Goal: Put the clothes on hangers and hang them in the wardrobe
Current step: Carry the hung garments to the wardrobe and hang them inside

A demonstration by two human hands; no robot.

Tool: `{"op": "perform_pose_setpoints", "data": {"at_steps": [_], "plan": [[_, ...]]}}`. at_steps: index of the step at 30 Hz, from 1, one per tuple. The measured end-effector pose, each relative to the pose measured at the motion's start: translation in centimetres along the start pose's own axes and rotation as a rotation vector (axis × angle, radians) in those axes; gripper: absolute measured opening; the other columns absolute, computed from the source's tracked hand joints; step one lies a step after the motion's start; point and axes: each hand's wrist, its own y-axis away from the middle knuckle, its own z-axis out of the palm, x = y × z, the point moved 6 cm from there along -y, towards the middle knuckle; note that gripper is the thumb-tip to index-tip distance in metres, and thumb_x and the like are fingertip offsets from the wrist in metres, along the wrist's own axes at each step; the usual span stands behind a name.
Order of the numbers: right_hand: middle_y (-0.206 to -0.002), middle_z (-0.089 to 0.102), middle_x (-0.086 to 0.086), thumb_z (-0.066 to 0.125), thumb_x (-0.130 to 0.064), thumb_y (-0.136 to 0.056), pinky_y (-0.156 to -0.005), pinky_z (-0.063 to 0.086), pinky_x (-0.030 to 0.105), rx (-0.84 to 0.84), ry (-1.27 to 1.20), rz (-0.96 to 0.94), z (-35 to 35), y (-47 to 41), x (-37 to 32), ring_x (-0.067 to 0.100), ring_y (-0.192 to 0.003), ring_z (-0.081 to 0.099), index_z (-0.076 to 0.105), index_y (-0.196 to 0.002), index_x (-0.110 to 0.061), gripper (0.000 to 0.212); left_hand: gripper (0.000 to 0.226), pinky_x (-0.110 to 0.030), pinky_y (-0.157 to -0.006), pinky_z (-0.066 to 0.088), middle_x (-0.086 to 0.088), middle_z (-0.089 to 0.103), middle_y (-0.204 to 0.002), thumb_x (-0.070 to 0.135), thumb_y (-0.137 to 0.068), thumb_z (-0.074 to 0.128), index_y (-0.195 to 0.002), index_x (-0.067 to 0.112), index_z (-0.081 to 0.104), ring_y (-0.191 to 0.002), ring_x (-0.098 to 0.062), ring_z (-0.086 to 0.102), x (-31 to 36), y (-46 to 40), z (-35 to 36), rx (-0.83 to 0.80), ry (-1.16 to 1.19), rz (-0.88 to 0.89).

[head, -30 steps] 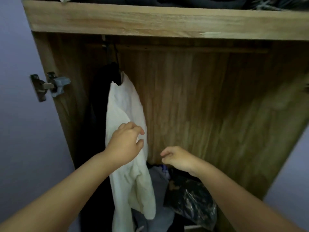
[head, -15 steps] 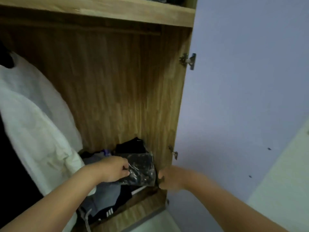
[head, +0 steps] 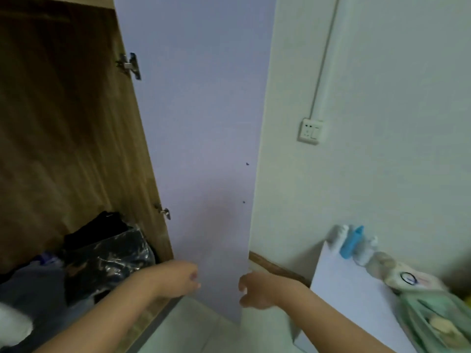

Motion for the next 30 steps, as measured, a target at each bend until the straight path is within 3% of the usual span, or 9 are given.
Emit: {"op": "perform_pose_setpoints", "data": {"at_steps": [5,10,15,18,21,25,30], "plan": [[-0.136,0.048,0.016,0.043,-0.022,-0.097,-0.1,0.041,0.036,0.094,-0.129,0.156,2.5,5.0,3.3,0.032,-0.123,0.048,0.044,-0.136,-0.004,0.043,0.037,-0.028,-0.095,0.038,-0.006,0.048,-0.133,0.034,-0.098,0.04,-0.126,0.012,0.048,-0.117,-0.021,0.047,5.2,-1.0,0.9,-0.061,-0.105,0.173],[-0.137,0.048,0.017,0.045,-0.024,-0.097,-0.102,0.04,0.039,0.109,-0.255,0.326,7.4,10.0,6.6,0.034,-0.125,0.046,0.045,-0.134,-0.001,0.044,0.038,-0.027,-0.094,0.04,-0.007,0.051,-0.131,0.031,-0.098,0.04,-0.129,0.011,0.048,-0.11,-0.018,0.052,11.3,-1.6,3.4,-0.13,-0.231,0.352],[-0.139,0.045,0.015,0.044,-0.025,-0.097,-0.103,0.037,0.038,0.136,-0.402,0.502,12.5,16.2,11.0,0.032,-0.127,0.043,0.046,-0.134,-0.002,0.043,0.012,-0.026,-0.08,0.039,0.0,0.057,-0.105,0.03,-0.093,0.043,-0.091,0.026,0.054,-0.095,-0.015,0.051,18.8,-1.9,6.8,-0.152,-0.43,0.557],[-0.137,0.046,0.016,0.045,-0.025,-0.096,-0.101,0.039,0.038,0.166,-0.499,0.622,15.3,20.8,13.6,0.032,-0.123,0.046,0.045,-0.132,-0.002,0.042,0.031,-0.022,-0.087,0.04,-0.002,0.057,-0.122,0.032,-0.094,0.044,-0.118,0.016,0.055,-0.109,-0.016,0.054,24.0,-1.2,8.7,-0.15,-0.487,0.662],[-0.128,0.052,0.018,0.046,-0.023,-0.095,-0.095,0.043,0.038,0.181,-0.599,0.738,18.9,26.1,16.5,0.034,-0.116,0.051,0.051,-0.126,0.001,0.039,0.032,-0.018,-0.084,0.038,-0.002,0.054,-0.127,0.032,-0.094,0.046,-0.121,0.016,0.052,-0.114,-0.016,0.052,30.0,0.0,11.5,-0.167,-0.542,0.745],[-0.096,0.057,0.014,0.049,-0.017,-0.089,-0.072,0.039,0.031,0.213,-0.69,0.896,24.5,33.4,20.5,0.03,-0.088,0.054,0.06,-0.107,0.004,0.03,0.037,-0.02,-0.09,0.038,-0.002,0.053,-0.128,0.035,-0.094,0.045,-0.127,0.019,0.048,-0.114,-0.016,0.051,38.4,2.5,15.8,-0.201,-0.623,0.861],[-0.133,0.051,0.016,0.047,-0.027,-0.095,-0.1,0.041,0.037,0.264,-0.821,1.063,31.3,44.0,23.2,0.033,-0.122,0.049,0.049,-0.13,-0.003,0.043,0.036,-0.023,-0.083,0.042,-0.001,0.053,-0.123,0.035,-0.096,0.042,-0.128,0.019,0.047,-0.101,-0.015,0.053,49.0,7.9,22.3,-0.283,-0.733,1.006]]}}
